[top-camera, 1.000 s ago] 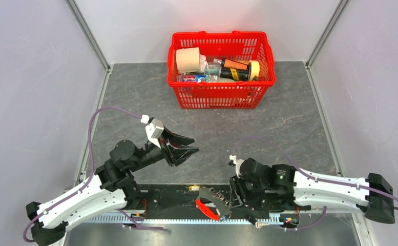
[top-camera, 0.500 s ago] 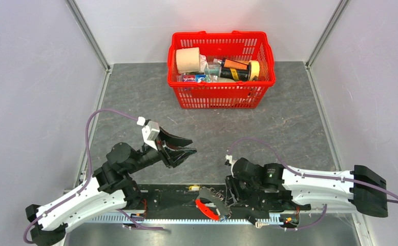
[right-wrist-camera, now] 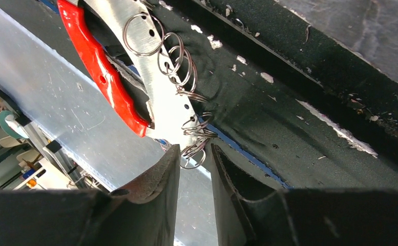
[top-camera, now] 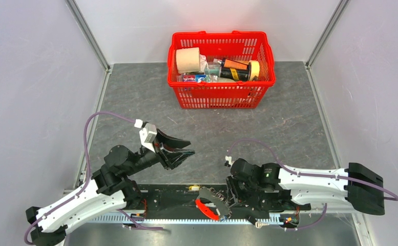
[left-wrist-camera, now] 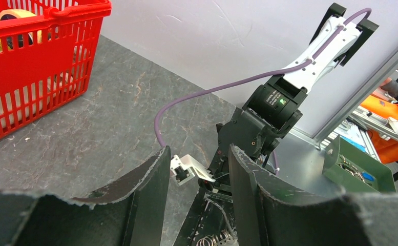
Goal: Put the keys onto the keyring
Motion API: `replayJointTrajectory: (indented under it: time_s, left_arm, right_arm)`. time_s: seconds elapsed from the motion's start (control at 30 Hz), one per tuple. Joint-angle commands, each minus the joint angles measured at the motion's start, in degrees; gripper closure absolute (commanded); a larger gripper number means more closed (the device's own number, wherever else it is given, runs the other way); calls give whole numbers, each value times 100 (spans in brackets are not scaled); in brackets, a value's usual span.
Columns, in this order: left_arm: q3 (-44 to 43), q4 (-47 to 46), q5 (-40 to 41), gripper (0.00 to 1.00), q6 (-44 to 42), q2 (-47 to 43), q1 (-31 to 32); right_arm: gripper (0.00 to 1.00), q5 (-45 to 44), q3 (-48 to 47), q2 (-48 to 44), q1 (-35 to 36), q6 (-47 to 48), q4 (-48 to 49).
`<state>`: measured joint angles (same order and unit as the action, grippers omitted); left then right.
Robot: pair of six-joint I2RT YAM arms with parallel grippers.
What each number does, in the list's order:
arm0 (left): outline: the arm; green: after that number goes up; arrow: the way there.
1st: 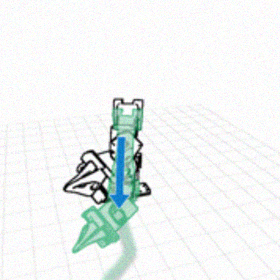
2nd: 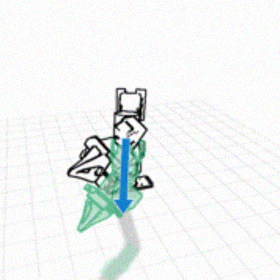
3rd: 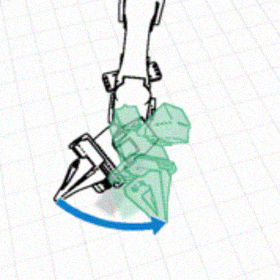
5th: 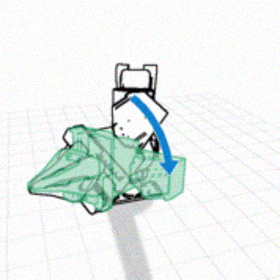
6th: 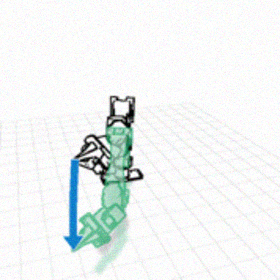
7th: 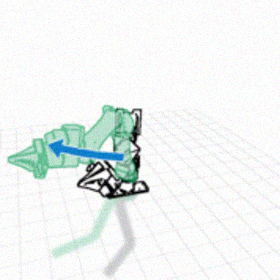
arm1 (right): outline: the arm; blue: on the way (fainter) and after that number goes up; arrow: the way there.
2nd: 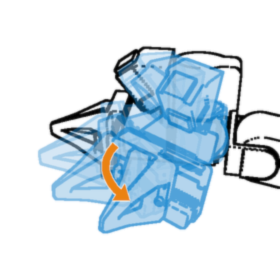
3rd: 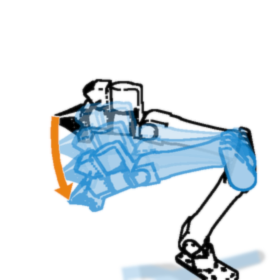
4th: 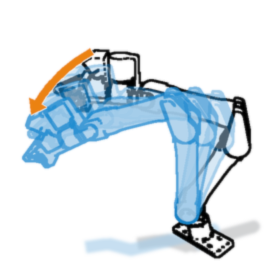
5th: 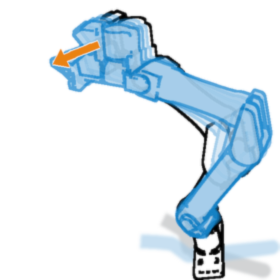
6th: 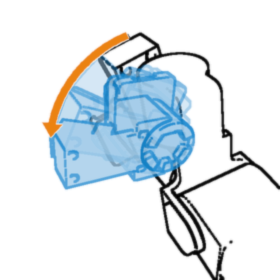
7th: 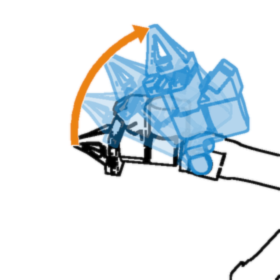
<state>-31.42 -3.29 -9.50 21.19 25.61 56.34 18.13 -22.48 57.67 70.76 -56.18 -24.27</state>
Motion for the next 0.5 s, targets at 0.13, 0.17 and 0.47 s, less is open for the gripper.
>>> replayJointTrajectory:
  time_s: [0.13, 0.17, 0.47]
  left_arm:
    - [59, -137, 48, 47, 149, -142, -9]
    - [63, -137, 53, 47, 149, -149, -19]
    - [99, -137, 70, 47, 149, -187, -11]
  right_arm:
    - [66, -117, -37, 216, 34, -117, 75]
    - [68, -133, -38, 245, 34, -129, 91]
    - [93, -193, -114, 229, 34, -190, 47]
